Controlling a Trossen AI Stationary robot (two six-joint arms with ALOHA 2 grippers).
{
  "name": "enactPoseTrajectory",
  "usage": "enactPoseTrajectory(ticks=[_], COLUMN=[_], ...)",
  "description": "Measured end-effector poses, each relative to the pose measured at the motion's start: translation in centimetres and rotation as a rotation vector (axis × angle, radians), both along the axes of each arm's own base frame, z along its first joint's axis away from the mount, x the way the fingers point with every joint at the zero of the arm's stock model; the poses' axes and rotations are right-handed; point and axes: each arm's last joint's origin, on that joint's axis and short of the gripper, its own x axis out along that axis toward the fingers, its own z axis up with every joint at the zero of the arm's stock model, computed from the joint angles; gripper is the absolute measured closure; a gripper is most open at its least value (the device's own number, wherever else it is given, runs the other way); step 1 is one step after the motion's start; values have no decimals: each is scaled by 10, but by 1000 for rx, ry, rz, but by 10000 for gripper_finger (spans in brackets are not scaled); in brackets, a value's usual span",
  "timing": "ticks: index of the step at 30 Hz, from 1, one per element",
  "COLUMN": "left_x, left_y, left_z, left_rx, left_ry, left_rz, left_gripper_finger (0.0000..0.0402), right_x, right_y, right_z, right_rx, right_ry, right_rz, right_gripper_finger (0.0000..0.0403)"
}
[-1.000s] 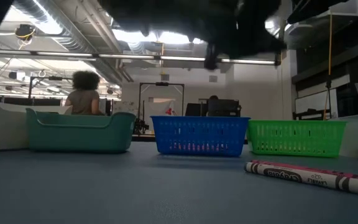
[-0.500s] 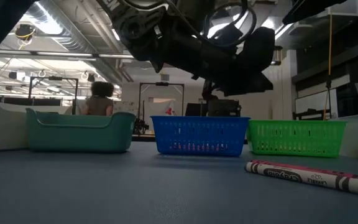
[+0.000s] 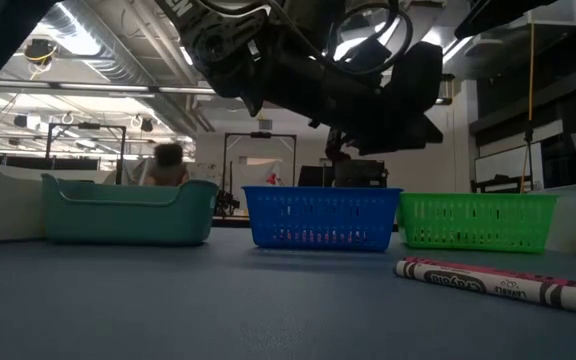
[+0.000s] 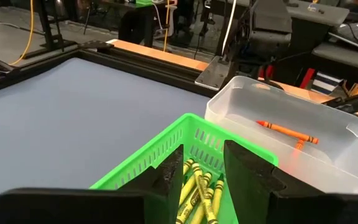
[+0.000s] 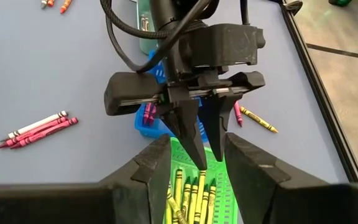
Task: Sort crayons
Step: Put the orange crayon into the transparent bin
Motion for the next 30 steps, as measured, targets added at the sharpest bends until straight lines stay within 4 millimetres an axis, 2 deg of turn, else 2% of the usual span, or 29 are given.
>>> enactPoseTrajectory(ticks=[7,10,14,19,25,30], left_x=[-1,-3,-10,-29,-63,-91], left_y=[-2,-8,-18,-28,-38,-49], left_z=[3,15,44,85,130,155], left_rx=[15,75,153,202,183,127], left_ry=[-1,3,-22,30,111,147], left_rz=[-9,-32,-71,-106,-136,-170], left_gripper_finger=[301,301,301,301,301,301], right_x=[2,3,4,4,5,6], right_y=[1,1,0,0,0,1], right_z=[2,4,5,5,5,4], right_rx=[12,13,-6,-8,-6,-9], right_ry=[-23,-54,-74,-79,-83,-78], right_rz=[0,-14,-42,-47,-47,-47], right_gripper_finger=[253,253,253,253,253,253])
